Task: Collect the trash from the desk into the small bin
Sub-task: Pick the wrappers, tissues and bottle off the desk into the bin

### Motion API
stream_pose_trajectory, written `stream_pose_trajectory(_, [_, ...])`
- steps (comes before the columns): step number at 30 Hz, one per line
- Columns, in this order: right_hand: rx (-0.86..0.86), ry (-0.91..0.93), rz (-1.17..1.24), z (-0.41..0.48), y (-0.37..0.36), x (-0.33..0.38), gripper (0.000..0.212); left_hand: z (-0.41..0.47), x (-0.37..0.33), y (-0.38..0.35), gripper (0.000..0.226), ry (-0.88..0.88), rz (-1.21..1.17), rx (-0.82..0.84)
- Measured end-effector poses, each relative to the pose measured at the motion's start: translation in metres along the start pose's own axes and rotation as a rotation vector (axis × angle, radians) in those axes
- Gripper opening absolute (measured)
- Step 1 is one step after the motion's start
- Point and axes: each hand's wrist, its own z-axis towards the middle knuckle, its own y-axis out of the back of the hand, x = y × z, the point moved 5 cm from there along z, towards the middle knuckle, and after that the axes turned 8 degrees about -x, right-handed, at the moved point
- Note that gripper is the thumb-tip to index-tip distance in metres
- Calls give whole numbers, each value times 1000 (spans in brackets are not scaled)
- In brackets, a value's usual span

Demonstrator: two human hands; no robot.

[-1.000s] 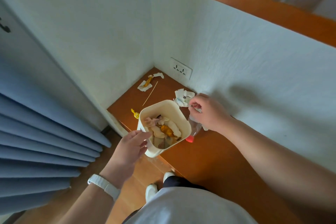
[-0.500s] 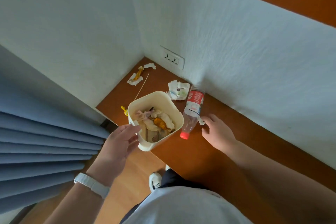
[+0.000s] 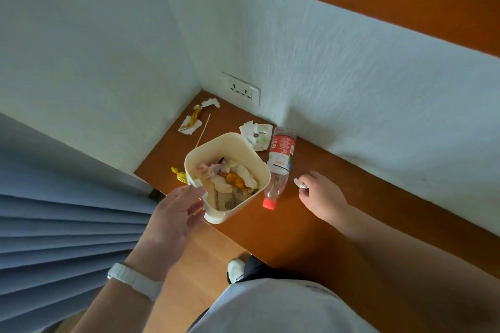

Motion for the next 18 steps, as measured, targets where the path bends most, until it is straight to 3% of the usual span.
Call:
stream_pose_trajectory(6, [-171, -30, 160, -5, 56, 31, 21, 2, 2, 3, 23, -6, -13, 50])
stream_pose_trajectory(11, [-320, 119, 326, -3, 114, 94, 21, -1, 3, 11, 21, -31, -7, 76])
stream_pose_trajectory(18, [-195, 411, 219, 11, 132, 169, 21, -19, 5, 14, 19, -35, 31, 105])
